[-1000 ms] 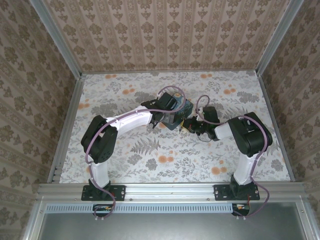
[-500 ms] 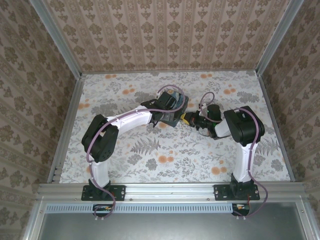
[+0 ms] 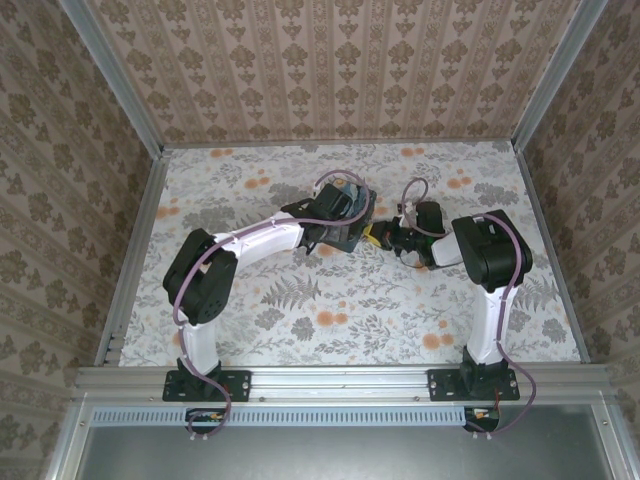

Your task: Unlock the padlock with the key

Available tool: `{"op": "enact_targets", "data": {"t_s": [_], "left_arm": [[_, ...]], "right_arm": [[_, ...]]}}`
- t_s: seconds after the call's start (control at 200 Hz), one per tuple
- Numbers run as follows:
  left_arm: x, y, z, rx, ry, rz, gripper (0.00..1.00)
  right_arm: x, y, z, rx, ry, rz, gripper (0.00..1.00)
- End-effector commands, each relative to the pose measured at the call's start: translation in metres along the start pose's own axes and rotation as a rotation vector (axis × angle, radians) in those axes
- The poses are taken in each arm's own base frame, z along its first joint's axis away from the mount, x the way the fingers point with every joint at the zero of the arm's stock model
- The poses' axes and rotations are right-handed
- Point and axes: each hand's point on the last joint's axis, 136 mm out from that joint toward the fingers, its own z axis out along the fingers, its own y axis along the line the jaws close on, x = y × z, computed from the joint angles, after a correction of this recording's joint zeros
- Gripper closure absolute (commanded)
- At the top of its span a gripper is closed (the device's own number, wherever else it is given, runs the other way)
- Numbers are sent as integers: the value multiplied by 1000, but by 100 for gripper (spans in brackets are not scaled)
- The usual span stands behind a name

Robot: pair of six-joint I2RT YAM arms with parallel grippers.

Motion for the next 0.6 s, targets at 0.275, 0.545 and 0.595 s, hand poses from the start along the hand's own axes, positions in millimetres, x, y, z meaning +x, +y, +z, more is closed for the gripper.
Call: {"op": "enact_targets", "data": {"t_s": [0.275,0.545,0.595], "left_arm": [[111,33,25,-101,370,158,6],[115,36,27,-108,388,171,7],[116,36,27,-109,390,174,7]], "right_arm": [[-42,12,-3,103,-36,-70,100],[-34,-4,-13,282,56,-155,100],[-33,-6,-14,297,61,-162,100]]}}
